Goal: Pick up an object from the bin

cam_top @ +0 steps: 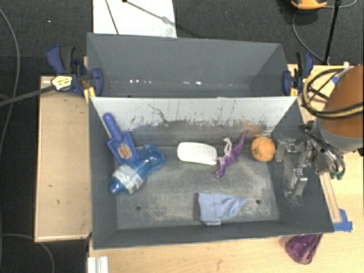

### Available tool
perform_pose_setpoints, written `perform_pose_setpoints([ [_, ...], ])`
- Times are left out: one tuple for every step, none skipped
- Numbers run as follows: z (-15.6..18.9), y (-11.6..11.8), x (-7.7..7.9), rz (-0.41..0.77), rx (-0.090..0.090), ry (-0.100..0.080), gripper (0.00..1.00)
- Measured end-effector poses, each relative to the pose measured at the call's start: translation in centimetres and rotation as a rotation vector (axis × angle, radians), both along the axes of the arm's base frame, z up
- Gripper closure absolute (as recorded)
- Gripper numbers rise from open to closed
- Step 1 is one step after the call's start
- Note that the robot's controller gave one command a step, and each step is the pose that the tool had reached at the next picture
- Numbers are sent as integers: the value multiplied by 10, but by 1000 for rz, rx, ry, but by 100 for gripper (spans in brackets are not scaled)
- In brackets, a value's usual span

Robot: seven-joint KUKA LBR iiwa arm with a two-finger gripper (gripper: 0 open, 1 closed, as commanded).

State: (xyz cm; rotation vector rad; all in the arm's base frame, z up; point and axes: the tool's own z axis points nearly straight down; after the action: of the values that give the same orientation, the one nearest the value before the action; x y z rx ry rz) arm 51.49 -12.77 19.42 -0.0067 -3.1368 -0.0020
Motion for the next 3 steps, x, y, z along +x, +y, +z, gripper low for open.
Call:
perform_pose_setpoints([
  [5, 0, 2, 3, -2, -8, 0],
  [-44, -2, -10, 49, -3, -13, 0],
  [-106, 16, -11, 75, -3, -13, 0],
])
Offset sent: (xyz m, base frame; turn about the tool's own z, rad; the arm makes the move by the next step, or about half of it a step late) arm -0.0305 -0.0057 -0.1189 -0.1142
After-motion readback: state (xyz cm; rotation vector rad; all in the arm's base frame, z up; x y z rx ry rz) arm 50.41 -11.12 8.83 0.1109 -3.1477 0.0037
